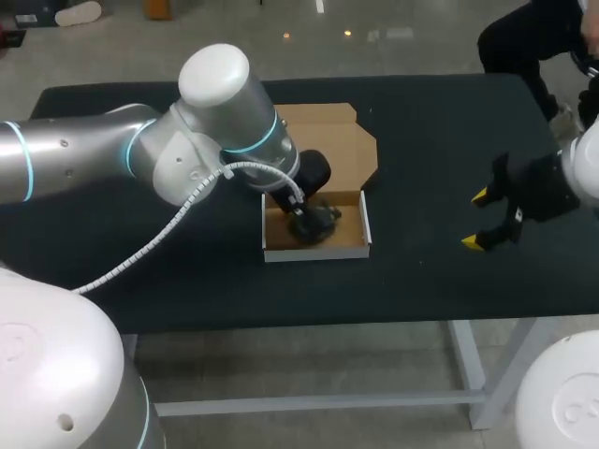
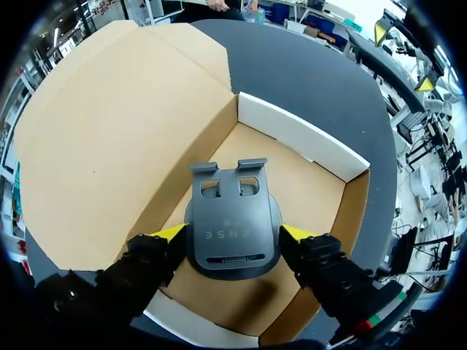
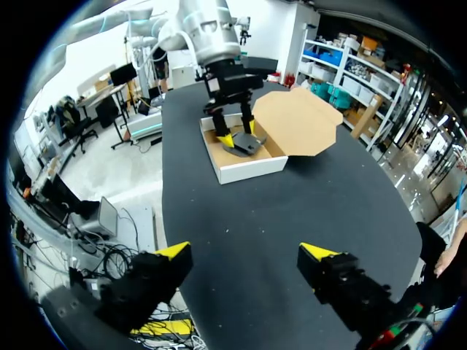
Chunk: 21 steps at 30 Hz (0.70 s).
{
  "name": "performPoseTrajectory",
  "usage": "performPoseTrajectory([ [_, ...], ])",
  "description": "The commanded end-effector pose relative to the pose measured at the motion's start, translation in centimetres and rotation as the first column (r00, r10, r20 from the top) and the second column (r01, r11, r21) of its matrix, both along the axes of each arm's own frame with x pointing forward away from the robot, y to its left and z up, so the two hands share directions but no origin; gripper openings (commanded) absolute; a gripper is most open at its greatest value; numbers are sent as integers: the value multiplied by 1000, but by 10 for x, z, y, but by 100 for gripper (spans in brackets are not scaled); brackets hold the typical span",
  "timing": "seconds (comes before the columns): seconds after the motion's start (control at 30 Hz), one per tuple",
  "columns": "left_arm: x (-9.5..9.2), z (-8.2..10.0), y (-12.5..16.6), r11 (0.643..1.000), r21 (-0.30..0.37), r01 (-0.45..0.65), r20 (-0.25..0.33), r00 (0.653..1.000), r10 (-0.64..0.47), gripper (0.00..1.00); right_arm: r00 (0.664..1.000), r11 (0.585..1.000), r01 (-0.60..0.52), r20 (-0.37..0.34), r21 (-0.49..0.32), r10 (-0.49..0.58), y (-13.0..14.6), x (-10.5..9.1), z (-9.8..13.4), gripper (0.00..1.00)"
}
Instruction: Assemble the packaging by folding the flat box into shape, placing the metal phone stand inside, and closing the box properly
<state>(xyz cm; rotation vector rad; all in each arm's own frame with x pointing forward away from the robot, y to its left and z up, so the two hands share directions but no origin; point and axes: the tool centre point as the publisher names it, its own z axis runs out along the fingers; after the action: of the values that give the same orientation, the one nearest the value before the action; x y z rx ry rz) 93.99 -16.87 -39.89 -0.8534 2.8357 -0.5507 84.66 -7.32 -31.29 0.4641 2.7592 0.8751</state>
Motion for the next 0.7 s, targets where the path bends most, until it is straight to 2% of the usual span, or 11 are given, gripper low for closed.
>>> performPoseTrajectory([
  [0.03,-4,5,1,1000,11,-9,10,1000,9,100,1000,1000,-2,0,4,2,-1,0,0,100],
  [0.27,-7,17,5,999,15,-38,20,999,38,100,1000,1000,-2,0,4,2,-1,0,0,100],
  [0.4,-13,29,7,995,42,-88,27,996,87,100,1000,1000,-2,0,4,2,-1,0,0,100],
  [0.7,-19,48,3,957,113,-266,27,964,265,100,1000,1000,-2,0,4,2,-1,0,0,100],
])
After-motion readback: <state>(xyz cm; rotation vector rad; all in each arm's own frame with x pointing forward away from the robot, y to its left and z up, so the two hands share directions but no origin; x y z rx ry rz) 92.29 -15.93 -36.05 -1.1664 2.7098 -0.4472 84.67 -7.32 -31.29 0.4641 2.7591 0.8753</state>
